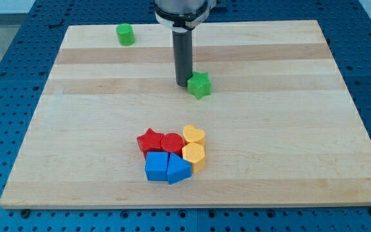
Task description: Push the green star closer to yellow heart
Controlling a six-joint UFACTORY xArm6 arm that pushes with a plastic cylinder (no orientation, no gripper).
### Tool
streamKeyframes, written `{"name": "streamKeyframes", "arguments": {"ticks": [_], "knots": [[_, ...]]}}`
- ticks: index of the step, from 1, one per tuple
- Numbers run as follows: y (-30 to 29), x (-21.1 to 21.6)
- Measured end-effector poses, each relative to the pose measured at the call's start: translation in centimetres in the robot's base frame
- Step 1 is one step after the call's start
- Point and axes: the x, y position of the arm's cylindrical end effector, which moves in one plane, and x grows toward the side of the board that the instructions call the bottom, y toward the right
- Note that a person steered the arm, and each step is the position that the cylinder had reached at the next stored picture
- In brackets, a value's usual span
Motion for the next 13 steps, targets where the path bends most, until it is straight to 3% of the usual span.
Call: {"name": "streamKeyframes", "arguments": {"ticks": [2,3,5,6,8,11,12,13], "knots": [[1.7,-5.3],[3.2,-3.7],[0.7,4.0],[-0.5,5.5],[-0.6,5.8],[-2.1,10.0],[-3.0,9.7],[-4.2,6.4]]}}
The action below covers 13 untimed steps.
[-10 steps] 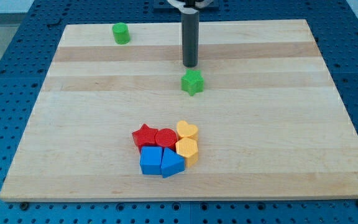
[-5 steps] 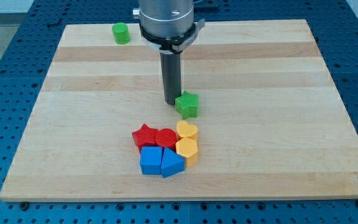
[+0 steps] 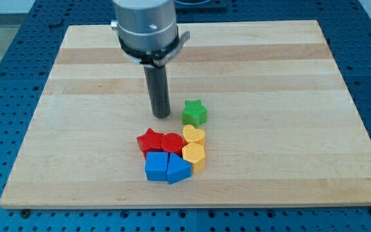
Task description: Push the green star closer to yellow heart
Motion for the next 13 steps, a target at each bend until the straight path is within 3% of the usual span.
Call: {"name": "streamKeyframes", "arguments": {"ticks": [2,6,9,13], "knots": [[3.2,-3.3],[9.6,-1.0],[7.8,3.4],[6.3,0.5]]}}
